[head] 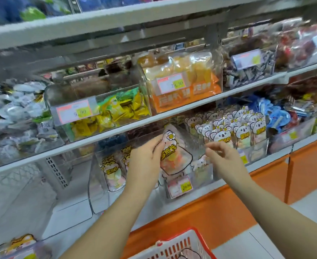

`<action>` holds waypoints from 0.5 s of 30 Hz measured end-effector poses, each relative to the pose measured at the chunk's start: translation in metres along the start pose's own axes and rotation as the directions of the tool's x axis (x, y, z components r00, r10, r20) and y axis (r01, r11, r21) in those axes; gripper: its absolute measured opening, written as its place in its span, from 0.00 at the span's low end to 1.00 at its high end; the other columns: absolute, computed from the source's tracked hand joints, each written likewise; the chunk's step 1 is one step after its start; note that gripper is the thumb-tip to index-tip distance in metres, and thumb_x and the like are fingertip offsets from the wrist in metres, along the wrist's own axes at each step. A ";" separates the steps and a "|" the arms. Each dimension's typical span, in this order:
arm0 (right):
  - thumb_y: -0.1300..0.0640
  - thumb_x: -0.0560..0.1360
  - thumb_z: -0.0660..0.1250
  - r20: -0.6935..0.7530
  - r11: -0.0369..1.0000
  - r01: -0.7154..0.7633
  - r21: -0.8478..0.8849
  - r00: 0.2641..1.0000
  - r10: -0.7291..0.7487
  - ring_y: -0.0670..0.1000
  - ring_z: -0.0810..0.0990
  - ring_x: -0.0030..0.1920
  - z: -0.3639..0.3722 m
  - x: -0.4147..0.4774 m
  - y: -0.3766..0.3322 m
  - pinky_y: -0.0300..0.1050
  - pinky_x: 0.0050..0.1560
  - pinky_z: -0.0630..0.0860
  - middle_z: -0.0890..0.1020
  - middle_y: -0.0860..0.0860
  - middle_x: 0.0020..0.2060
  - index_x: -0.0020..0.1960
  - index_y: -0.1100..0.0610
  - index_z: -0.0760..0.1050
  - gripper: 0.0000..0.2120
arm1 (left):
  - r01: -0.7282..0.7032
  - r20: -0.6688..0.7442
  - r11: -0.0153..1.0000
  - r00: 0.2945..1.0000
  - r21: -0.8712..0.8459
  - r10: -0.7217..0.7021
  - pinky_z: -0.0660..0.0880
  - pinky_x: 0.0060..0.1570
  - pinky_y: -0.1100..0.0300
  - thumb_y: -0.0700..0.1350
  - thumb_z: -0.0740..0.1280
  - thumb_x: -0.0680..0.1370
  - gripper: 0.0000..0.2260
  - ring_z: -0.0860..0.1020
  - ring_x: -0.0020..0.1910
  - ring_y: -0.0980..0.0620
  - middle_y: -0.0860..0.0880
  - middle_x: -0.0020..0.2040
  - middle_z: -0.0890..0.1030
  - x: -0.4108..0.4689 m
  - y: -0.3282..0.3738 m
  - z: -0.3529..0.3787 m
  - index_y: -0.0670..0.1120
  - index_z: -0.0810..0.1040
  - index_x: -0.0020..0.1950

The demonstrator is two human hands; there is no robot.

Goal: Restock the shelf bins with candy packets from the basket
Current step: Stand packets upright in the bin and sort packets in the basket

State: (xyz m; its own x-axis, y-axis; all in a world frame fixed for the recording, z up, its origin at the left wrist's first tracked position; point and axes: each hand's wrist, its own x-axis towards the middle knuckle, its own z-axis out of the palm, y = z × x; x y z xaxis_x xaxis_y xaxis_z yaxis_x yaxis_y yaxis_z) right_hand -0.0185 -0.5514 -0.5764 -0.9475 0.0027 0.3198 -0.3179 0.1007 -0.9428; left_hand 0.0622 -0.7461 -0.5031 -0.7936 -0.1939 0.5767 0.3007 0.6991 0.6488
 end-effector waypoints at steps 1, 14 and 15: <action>0.58 0.80 0.67 0.000 0.996 0.025 -0.085 1.000 -0.025 0.48 0.79 0.54 -0.001 0.010 0.007 0.44 0.54 0.75 0.81 0.43 0.51 0.54 0.50 0.78 0.05 | -0.051 -0.022 0.997 0.998 0.052 0.053 0.70 0.51 0.78 0.46 0.64 0.83 0.12 0.76 0.49 0.74 0.64 0.54 0.81 0.008 0.001 0.004 0.52 0.81 0.65; 0.58 0.81 0.64 0.223 0.854 0.138 -0.502 0.974 -0.026 0.49 0.76 0.59 0.009 0.044 0.055 0.48 0.59 0.75 0.74 0.46 0.64 0.71 0.49 0.70 0.19 | -0.209 0.165 0.906 0.974 0.369 0.157 0.76 0.60 0.54 0.46 0.63 0.84 0.14 0.80 0.61 0.50 0.53 0.62 0.82 0.075 -0.055 0.085 0.56 0.78 0.69; 0.58 0.81 0.64 0.225 0.850 0.142 -0.507 0.974 -0.029 0.48 0.75 0.58 0.008 0.044 0.057 0.48 0.58 0.75 0.74 0.46 0.63 0.70 0.49 0.71 0.19 | -0.178 0.192 0.915 0.975 0.361 0.113 0.76 0.59 0.54 0.47 0.62 0.84 0.14 0.80 0.60 0.48 0.51 0.61 0.83 0.078 -0.058 0.091 0.56 0.78 0.69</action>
State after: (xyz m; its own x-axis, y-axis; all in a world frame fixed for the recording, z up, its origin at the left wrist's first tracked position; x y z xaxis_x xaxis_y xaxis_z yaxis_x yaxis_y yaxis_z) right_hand -0.0790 -0.5533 -0.6164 -0.9216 -0.2240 0.3171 -0.3872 0.5905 -0.7081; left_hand -0.0657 -0.7389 -0.5411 -0.8411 0.0226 0.5404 0.2251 0.9231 0.3118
